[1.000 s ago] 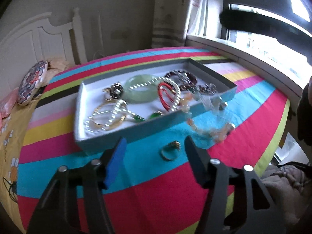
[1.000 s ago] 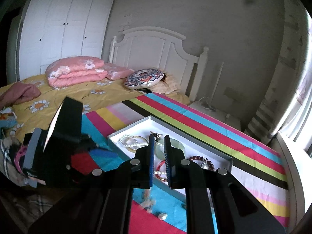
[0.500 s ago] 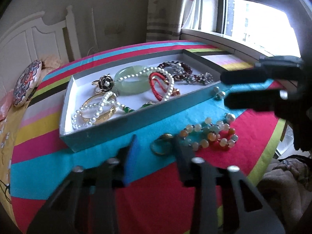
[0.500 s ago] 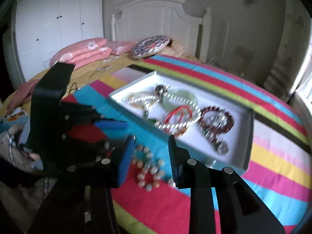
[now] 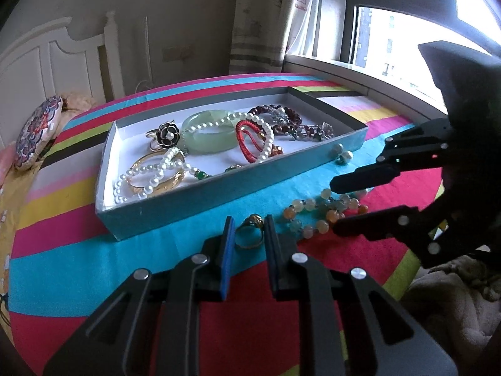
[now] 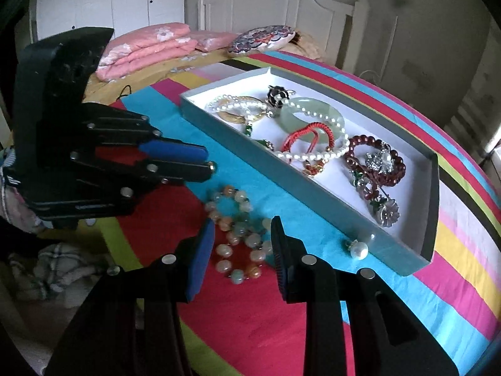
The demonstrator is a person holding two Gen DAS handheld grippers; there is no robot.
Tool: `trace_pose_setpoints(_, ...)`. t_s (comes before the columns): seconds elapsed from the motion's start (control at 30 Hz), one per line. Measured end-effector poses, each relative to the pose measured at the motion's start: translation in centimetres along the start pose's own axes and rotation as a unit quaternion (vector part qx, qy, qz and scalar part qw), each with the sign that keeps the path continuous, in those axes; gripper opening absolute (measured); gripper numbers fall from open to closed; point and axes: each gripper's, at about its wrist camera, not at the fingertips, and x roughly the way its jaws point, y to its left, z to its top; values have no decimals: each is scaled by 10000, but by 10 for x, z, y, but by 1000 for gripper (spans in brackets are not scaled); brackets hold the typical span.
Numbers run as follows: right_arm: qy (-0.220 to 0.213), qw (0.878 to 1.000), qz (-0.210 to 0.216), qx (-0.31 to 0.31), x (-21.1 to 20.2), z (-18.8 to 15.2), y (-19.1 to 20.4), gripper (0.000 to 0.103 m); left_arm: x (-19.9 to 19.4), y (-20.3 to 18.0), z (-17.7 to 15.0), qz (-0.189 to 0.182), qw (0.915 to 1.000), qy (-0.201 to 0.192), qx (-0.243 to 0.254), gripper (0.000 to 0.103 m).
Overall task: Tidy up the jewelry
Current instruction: 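Grasp the gold ring with the left gripper while the right holds the bracelet, then carry the ring and bracelet over the tray, lower them and open both grippers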
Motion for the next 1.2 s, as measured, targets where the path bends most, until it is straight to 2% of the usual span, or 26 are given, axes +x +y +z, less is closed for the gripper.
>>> trace_pose_setpoints(0.13, -95, 9997, 65, -205, -2, -2, 6, 18, -4, -1, -2, 16, 10000, -29, 6, 18)
trace_pose_setpoints(0.23, -230, 9990, -55, -374, -8, -4, 14, 12, -6, 2, -2, 32, 10000, -53, -30, 18)
trace_pose_setpoints(0.67, -847, 9954, -377, -241, -45, 12, 9, 12, -23, 3, 6, 133, 9996, -246, 3, 18)
trace_pose_setpoints(1.2, -1457, 9853, -858, -239, -91, 41, -9, 12, -47, -6, 45, 346, 9969, -558, 435, 18)
